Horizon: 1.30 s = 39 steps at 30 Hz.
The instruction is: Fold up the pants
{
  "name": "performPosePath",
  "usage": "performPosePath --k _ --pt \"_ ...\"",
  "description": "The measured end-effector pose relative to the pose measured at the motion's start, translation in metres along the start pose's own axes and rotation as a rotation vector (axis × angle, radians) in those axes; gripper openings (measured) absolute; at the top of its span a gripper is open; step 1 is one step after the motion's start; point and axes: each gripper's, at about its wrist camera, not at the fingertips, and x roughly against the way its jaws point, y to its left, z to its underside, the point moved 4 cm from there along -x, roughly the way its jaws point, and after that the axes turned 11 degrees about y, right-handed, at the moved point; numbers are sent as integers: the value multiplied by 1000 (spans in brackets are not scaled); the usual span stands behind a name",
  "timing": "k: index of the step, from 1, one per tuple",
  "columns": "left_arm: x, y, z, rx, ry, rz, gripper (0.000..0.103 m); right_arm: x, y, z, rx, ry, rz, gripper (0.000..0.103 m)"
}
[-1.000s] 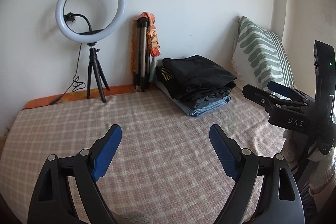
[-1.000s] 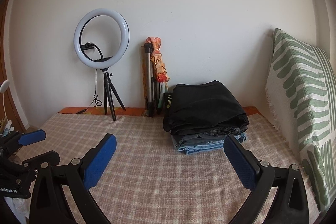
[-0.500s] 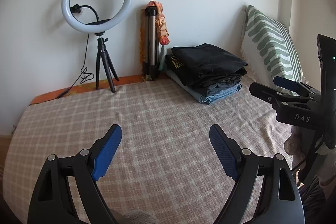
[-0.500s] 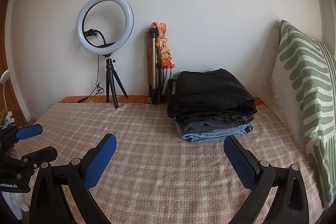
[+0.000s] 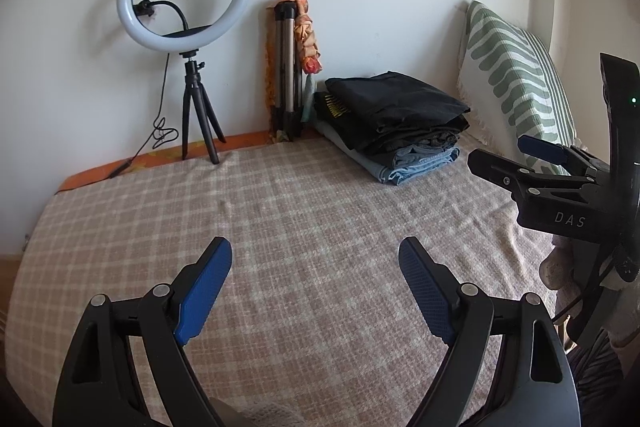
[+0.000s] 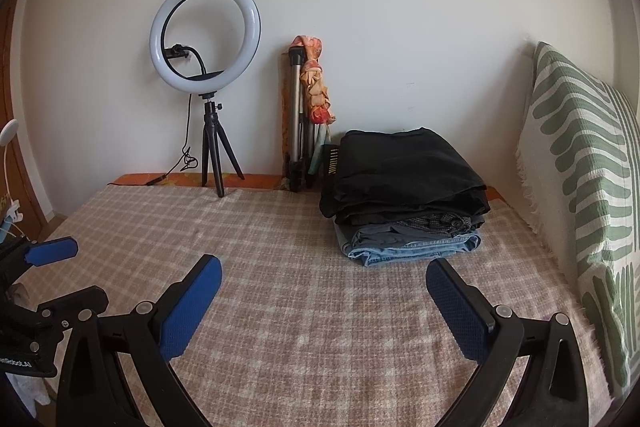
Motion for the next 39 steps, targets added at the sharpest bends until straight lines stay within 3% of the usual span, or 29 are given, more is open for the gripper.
performPosePath --k 39 --pt "2 6 0 21 0 5 86 -6 6 6 -7 20 -11 103"
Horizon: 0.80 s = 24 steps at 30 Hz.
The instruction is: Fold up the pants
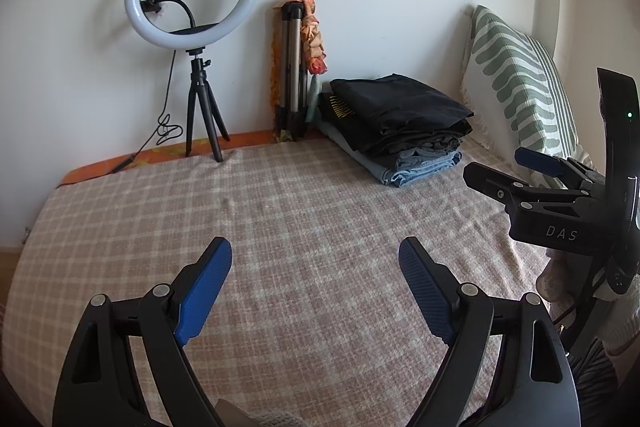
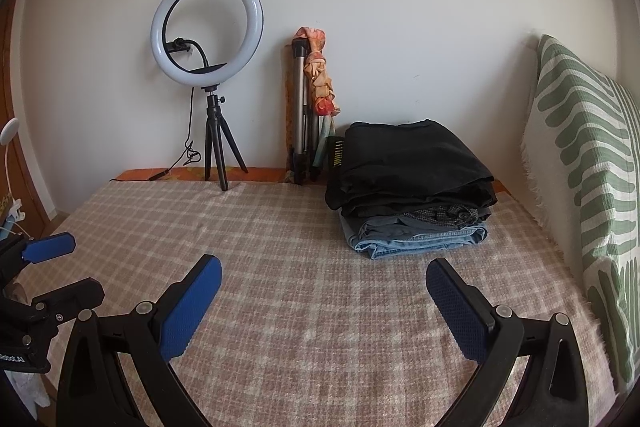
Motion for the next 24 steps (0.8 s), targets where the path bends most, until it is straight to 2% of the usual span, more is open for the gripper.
performPosePath --k 24 --pt "-2 0 2 2 -8 -19 86 -1 2 1 1 4 -3 103"
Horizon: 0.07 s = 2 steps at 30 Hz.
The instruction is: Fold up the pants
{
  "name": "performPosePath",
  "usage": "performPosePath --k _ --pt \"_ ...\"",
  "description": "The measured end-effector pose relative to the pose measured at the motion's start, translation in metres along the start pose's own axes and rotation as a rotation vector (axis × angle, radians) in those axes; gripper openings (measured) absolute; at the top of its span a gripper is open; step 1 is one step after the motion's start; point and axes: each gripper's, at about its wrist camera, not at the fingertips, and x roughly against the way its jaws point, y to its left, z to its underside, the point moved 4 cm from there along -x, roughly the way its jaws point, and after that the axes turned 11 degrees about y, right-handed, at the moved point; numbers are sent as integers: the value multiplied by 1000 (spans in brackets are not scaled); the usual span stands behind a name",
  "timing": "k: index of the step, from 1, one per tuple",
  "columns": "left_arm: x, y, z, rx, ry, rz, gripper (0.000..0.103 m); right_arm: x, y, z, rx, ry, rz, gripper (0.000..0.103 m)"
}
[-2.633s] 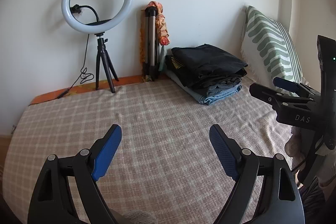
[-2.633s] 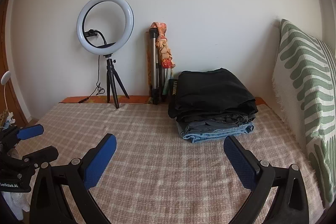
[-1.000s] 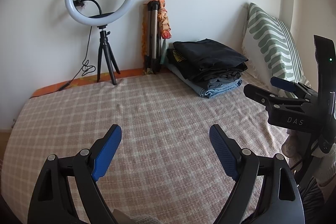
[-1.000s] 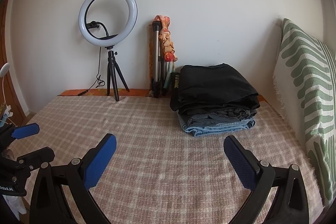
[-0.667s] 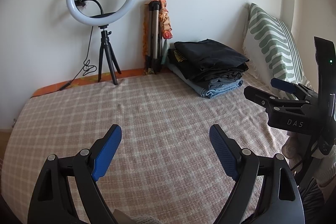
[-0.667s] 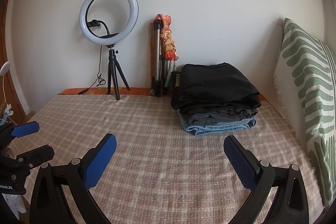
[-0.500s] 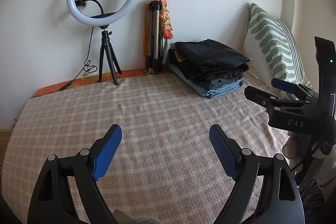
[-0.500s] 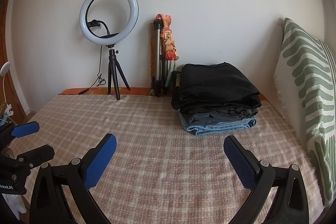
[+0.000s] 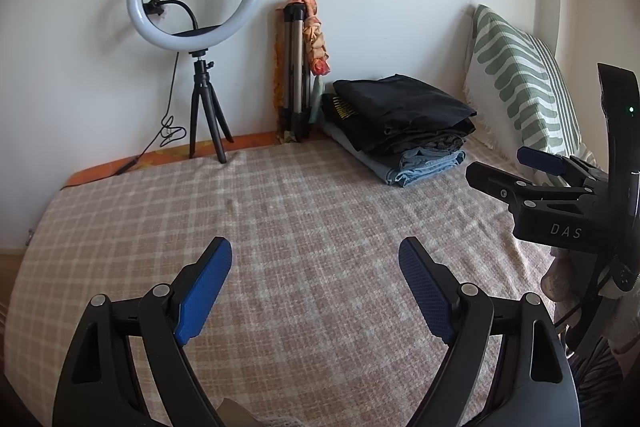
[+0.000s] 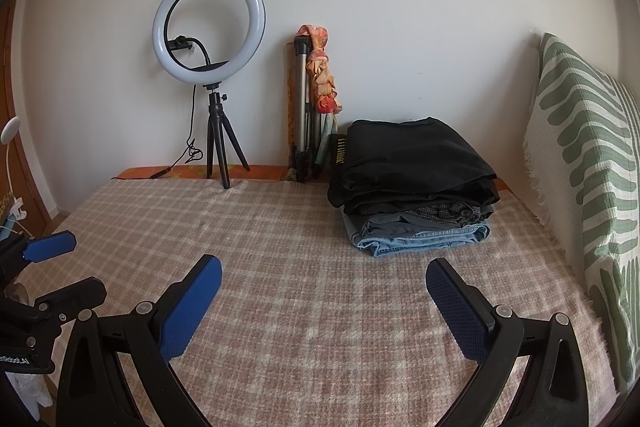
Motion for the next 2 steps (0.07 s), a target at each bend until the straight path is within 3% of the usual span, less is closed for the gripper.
performPosePath --k 2 --pt "-1 1 0 7 6 -3 86 0 0 0 0 1 -1 103"
